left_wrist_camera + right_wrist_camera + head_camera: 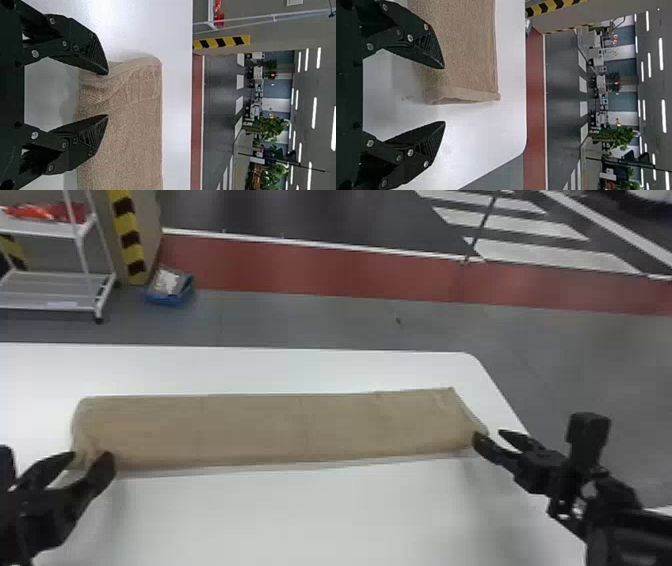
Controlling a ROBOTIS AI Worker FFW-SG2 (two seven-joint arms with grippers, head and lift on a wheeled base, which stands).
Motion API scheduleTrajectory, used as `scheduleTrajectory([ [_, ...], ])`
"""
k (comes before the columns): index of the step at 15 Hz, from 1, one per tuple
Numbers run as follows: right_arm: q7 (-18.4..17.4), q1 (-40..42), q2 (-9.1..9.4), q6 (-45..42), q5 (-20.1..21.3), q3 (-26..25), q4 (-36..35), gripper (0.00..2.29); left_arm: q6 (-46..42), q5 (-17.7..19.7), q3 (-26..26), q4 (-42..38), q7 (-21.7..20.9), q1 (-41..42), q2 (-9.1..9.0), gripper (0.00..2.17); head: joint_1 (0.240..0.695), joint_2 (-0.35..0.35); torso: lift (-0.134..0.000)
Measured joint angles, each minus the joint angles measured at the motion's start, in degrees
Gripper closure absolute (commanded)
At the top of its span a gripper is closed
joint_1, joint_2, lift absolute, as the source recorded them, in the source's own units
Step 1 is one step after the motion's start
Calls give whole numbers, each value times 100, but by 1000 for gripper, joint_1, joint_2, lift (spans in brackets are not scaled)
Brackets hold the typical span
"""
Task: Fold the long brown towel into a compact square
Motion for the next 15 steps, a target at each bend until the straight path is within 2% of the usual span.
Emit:
scheduleTrajectory([
  [2, 35, -61, -2, 29, 60, 115, 65, 508, -8, -8, 8, -12, 15, 21, -7, 586, 695, -213, -125],
  [3, 40, -85, -2, 52, 72, 144, 92, 677, -16, -12, 30, -27, 16, 49, -7, 586, 695, -209, -125],
  [4, 43, -100, -2, 72, 77, 155, 113, 718, -26, -16, 59, -49, 20, 77, -9, 586, 695, -206, -125],
  [5, 52, -110, -4, 85, 79, 159, 133, 869, -39, -18, 96, -84, 24, 107, -11, 545, 695, -203, -125],
  [6, 68, -113, -7, 92, 79, 157, 146, 1069, -58, -19, 132, -123, 44, 135, -11, 383, 695, -197, -125],
  [7, 85, -114, -7, 101, 71, 149, 151, 1119, -91, -18, 158, -152, 61, 159, -11, 259, 695, -194, -125],
  [11, 110, -51, 10, 135, -6, 114, 126, 1119, -80, 0, 243, -152, -17, 174, -4, 255, 695, -188, -125],
  [15, 110, 35, 24, 201, -49, 79, -40, 1119, 370, 100, 275, -115, -180, 69, -9, 319, 695, -193, -125],
])
